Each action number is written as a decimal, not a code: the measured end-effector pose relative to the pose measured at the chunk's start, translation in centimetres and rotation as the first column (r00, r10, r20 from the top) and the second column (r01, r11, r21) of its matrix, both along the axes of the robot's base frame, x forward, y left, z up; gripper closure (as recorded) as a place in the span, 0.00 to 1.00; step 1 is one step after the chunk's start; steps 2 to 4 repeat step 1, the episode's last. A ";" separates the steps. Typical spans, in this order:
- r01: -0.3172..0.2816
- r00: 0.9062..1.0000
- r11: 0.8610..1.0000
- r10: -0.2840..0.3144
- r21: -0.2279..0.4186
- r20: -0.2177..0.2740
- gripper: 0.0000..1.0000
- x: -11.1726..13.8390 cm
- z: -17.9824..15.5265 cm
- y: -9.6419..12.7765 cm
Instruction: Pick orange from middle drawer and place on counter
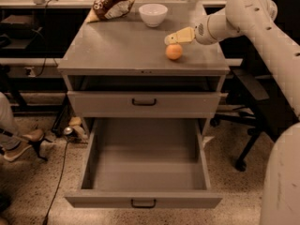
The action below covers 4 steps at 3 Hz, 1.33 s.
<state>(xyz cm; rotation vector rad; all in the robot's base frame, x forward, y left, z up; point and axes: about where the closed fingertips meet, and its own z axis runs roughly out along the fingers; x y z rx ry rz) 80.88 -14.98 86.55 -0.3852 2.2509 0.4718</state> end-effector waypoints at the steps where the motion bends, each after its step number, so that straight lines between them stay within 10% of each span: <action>1: 0.047 0.999 0.996 -0.049 0.077 0.023 0.00 -2.2 -0.3 -3.5; 4: 0.047 0.999 0.996 -0.049 0.077 0.023 0.00 -2.2 -0.3 -3.5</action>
Offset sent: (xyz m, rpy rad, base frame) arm 0.0000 0.0000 0.0000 0.0000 0.0000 0.0000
